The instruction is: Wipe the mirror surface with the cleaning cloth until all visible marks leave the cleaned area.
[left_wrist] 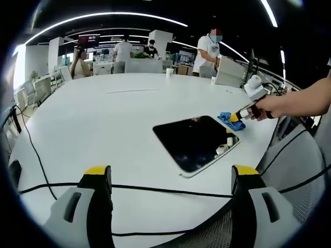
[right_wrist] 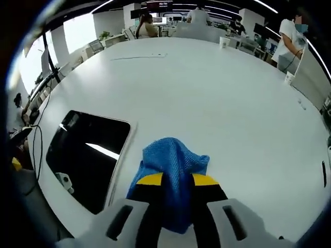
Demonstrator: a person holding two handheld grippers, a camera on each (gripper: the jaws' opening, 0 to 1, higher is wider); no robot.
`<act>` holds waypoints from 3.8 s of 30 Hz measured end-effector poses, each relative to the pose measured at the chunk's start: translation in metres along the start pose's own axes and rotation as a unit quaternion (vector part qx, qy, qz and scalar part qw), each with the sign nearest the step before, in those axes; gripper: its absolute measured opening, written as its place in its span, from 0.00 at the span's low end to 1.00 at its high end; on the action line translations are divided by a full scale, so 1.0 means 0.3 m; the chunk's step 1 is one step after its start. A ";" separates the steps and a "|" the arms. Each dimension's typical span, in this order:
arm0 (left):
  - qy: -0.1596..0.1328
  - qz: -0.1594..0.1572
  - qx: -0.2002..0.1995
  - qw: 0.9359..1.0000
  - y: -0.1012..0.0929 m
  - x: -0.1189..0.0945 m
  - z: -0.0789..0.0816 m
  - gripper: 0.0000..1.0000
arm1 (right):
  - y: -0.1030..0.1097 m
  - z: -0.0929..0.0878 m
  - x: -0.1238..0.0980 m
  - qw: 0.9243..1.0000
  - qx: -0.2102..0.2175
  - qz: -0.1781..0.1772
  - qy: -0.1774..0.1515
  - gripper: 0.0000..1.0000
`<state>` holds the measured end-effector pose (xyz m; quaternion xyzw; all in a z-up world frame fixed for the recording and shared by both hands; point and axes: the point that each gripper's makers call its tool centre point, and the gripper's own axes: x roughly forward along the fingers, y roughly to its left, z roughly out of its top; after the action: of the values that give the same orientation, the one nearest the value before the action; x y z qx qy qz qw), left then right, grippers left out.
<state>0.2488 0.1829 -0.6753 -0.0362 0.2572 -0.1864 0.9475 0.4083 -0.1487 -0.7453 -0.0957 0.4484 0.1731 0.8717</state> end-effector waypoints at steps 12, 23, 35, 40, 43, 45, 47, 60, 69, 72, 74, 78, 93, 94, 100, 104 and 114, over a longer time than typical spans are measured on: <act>0.004 -0.002 0.002 1.000 -0.001 0.002 -0.005 0.95 | 0.008 0.014 0.012 0.998 0.056 0.001 -0.007 0.00; 0.006 -0.001 0.003 1.000 0.000 0.003 -0.009 0.94 | 0.129 0.232 -0.064 0.986 0.137 0.064 -0.066 0.01; 0.003 0.001 0.003 1.000 0.004 0.003 -0.006 0.94 | 0.265 0.226 0.067 0.983 0.168 0.074 -0.014 0.01; 0.003 0.001 0.003 1.000 0.006 0.001 -0.005 0.94 | 0.279 0.205 0.094 0.988 0.143 0.064 -0.005 0.01; 0.003 0.002 0.001 1.000 0.008 0.001 -0.006 0.95 | 0.278 0.189 0.109 0.990 0.129 0.056 -0.002 0.01; 0.003 0.002 0.002 1.000 0.006 0.000 -0.005 0.95 | 0.285 0.185 0.097 0.990 0.127 0.056 -0.003 0.01; 0.003 0.002 0.002 1.000 0.006 0.001 -0.006 0.95 | 0.288 0.186 0.096 0.991 0.124 0.054 -0.001 0.01; 0.005 -0.001 0.004 1.000 0.001 0.001 -0.007 0.95 | 0.352 0.194 0.097 0.990 0.128 0.061 0.012 0.01; 0.007 -0.005 0.006 1.000 -0.005 0.002 -0.009 0.95 | 0.484 0.223 0.122 0.991 0.109 0.078 0.022 0.01; 0.007 -0.007 0.006 1.000 -0.006 0.003 -0.011 0.95 | 0.518 0.228 0.120 0.991 0.101 0.081 0.022 0.01; 0.008 -0.007 0.007 1.000 -0.009 0.002 -0.010 0.95 | 0.541 0.232 0.119 0.991 0.098 0.085 0.023 0.00; 0.008 -0.008 0.006 1.000 -0.008 0.003 -0.010 0.95 | 0.583 0.239 0.123 0.992 0.087 0.091 0.026 0.00; 0.013 -0.017 0.010 1.000 -0.020 0.007 -0.016 0.95 | 0.753 0.285 0.155 0.992 0.051 0.108 0.031 0.00; 0.013 -0.018 0.010 1.000 -0.020 0.007 -0.018 0.95 | 0.768 0.287 0.156 0.992 0.046 0.111 0.032 0.00; 0.014 -0.019 0.010 1.000 -0.022 0.007 -0.017 0.95 | 0.824 0.301 0.166 0.992 0.029 0.118 0.033 0.00; 0.015 -0.020 0.010 1.000 -0.019 0.010 -0.020 0.95 | 0.856 0.311 0.179 0.992 0.016 0.122 0.032 0.01; 0.015 -0.018 0.007 1.000 -0.008 0.020 -0.031 0.94 | 0.884 0.324 0.189 0.992 0.000 0.125 0.034 0.01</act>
<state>0.2480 0.1786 -0.6858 -0.0315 0.2699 -0.2053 0.9402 0.4089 0.1392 -0.7383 -0.0446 0.4864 0.2769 0.8275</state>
